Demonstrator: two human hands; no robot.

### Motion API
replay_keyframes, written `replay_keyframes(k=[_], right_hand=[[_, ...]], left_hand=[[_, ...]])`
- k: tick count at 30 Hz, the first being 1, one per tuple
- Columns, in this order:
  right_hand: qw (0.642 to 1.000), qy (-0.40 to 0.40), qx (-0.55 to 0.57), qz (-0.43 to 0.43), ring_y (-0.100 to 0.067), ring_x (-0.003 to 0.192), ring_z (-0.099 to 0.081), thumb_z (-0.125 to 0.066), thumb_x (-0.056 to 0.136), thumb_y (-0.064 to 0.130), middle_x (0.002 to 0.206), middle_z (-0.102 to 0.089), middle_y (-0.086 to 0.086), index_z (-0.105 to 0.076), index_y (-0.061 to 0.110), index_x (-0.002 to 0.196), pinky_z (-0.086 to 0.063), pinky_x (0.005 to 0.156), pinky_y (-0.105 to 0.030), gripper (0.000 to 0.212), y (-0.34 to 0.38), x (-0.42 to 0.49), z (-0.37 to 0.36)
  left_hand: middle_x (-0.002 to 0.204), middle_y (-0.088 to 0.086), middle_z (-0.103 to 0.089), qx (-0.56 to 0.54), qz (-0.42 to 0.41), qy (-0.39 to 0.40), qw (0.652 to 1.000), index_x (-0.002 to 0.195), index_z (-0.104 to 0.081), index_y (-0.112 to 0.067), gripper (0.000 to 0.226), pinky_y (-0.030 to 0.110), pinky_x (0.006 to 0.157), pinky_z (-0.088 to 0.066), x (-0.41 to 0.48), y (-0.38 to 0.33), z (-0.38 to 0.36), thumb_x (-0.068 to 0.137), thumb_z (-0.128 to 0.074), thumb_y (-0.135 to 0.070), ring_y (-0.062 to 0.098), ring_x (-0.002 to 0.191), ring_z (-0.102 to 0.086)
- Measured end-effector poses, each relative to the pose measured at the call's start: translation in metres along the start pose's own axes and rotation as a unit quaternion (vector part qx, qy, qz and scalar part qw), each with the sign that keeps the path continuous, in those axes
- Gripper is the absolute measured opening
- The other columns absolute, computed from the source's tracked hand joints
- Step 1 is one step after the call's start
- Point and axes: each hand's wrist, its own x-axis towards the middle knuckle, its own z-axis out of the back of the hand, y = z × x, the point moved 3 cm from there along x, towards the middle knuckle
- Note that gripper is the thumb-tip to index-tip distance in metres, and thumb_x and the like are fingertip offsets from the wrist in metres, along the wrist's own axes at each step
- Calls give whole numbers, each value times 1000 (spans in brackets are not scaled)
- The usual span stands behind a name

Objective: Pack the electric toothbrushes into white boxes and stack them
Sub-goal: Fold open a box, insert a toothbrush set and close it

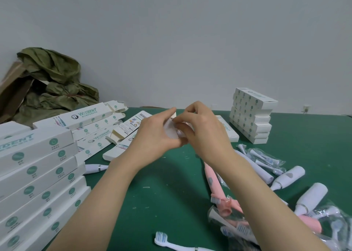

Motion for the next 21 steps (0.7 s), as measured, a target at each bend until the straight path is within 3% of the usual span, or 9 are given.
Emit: replay_keyframes(k=[4, 8, 11, 15, 17, 19, 21], right_hand=[[997, -46, 52, -44, -9, 69, -47, -71, 82, 22, 77, -52, 14, -70, 24, 97, -44, 62, -30, 15, -8, 3, 8], [993, -70, 61, -70, -3, 62, -46, -76, 78, 26, 74, -56, 11, -70, 21, 82, -47, 65, -34, 8, -16, 5, 15], [993, -75, 64, -69, -11, 71, -43, -76, 78, 25, 77, -43, 7, -75, 20, 83, -40, 61, -30, 7, -13, 2, 10], [999, 44, 7, 0, -15, 77, -41, -56, 90, 19, 83, -34, 5, -72, 22, 96, -29, 52, -25, 17, -3, -3, -7], [997, 69, 37, -13, -7, 74, -43, -54, 90, 15, 82, -35, 8, -71, 23, 99, -33, 56, -20, 21, -7, -2, -6], [994, 20, 87, -59, 3, 69, -45, -57, 86, 10, 81, -39, 10, -70, 23, 101, -35, 61, -9, 23, -13, 1, 1], [984, -38, 129, -115, 3, 64, -48, -61, 86, 13, 82, -48, 8, -62, 24, 109, -37, 62, -7, 25, -18, 3, 6]], left_hand=[[109, -10, -64, 24, -16, -1, 1000, 133, -54, -24, 76, 22, 86, -45, -1, -1, 1, 63, -83, -31, 8, 101, -56], [113, -16, -56, 21, -13, -8, 1000, 138, -48, -27, 84, 12, 82, -38, 0, 0, 2, 62, -85, -33, 3, 106, -52], [122, -15, -57, 3, -20, -9, 1000, 138, -49, -27, 86, 11, 86, -38, 0, 0, 3, 60, -85, -35, 1, 110, -52], [107, -12, -61, 8, -27, 8, 1000, 134, -53, -25, 83, 10, 83, -40, -1, -2, 0, 52, -68, -33, 3, 100, -54], [106, -12, -60, 13, -26, 5, 1000, 134, -53, -24, 82, 11, 82, -40, -1, 1, -1, 56, -75, -32, 3, 99, -53], [112, -15, -58, 16, -29, -10, 999, 137, -50, -25, 83, 3, 79, -38, -1, 3, 0, 61, -83, -31, -2, 101, -51], [117, -17, -55, 10, -33, -20, 999, 139, -46, -28, 86, 1, 79, -35, 0, 4, 1, 62, -84, -35, -4, 104, -49]])
